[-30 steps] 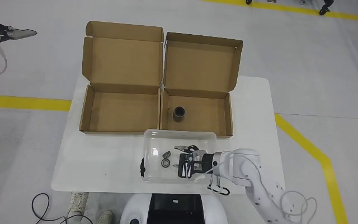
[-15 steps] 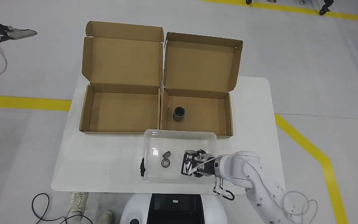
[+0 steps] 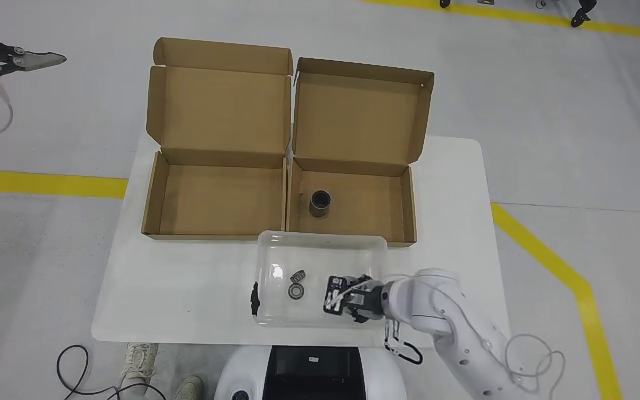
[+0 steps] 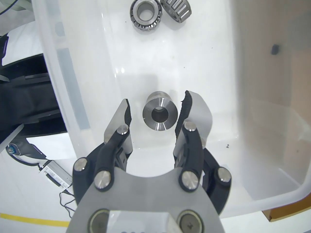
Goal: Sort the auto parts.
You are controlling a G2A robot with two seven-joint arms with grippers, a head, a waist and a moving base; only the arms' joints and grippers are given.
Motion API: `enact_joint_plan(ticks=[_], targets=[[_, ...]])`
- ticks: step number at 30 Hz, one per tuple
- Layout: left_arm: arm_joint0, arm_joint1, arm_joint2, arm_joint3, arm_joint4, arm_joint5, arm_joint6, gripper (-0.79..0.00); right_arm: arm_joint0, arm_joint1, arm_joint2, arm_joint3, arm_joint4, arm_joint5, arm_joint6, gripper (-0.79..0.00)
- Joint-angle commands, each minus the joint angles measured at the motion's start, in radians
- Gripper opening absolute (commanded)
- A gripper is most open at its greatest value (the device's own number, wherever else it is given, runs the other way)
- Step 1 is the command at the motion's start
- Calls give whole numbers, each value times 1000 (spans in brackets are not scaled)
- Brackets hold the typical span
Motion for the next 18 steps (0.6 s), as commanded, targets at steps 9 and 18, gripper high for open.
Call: enact_joint_plan(ticks=[9,18], targets=[[0,0,0,0,0,0,0,0,38,2,-43,24,35,38,60,-708],[0,0,0,0,0,0,0,0,55,10,-46,-8,27,51,26,-785]])
